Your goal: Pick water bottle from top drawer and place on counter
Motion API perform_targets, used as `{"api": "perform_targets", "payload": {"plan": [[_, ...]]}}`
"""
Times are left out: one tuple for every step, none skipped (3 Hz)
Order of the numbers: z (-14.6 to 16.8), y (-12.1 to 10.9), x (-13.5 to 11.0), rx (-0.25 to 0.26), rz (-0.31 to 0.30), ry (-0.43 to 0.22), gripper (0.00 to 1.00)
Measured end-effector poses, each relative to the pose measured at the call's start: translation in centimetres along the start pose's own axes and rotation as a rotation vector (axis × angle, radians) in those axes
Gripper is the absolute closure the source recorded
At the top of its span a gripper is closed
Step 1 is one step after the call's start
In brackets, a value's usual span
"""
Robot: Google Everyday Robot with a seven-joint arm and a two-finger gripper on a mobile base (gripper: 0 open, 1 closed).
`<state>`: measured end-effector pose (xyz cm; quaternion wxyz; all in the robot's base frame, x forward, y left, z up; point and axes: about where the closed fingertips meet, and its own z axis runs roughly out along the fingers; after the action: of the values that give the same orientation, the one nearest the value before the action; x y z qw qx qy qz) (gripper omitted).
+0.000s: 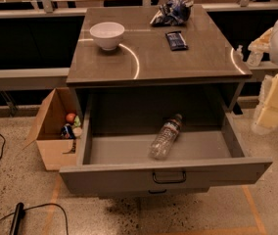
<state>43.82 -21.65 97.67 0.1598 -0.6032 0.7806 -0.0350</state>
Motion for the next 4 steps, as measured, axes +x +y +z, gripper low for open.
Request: {"api": "perform_targets", "payload": {"plan": [[0.0, 0.0, 0.0, 0.0, 0.0, 0.0, 0.0], [0.9, -0.8, 0.2, 0.011, -0.048, -0.034, 0.0], [4.4, -2.8, 0.3, 0.019, -0.183, -0.059, 0.0], [7.5, -5.4, 0.2, 0.044, -0.356, -0.079, 0.0]]}}
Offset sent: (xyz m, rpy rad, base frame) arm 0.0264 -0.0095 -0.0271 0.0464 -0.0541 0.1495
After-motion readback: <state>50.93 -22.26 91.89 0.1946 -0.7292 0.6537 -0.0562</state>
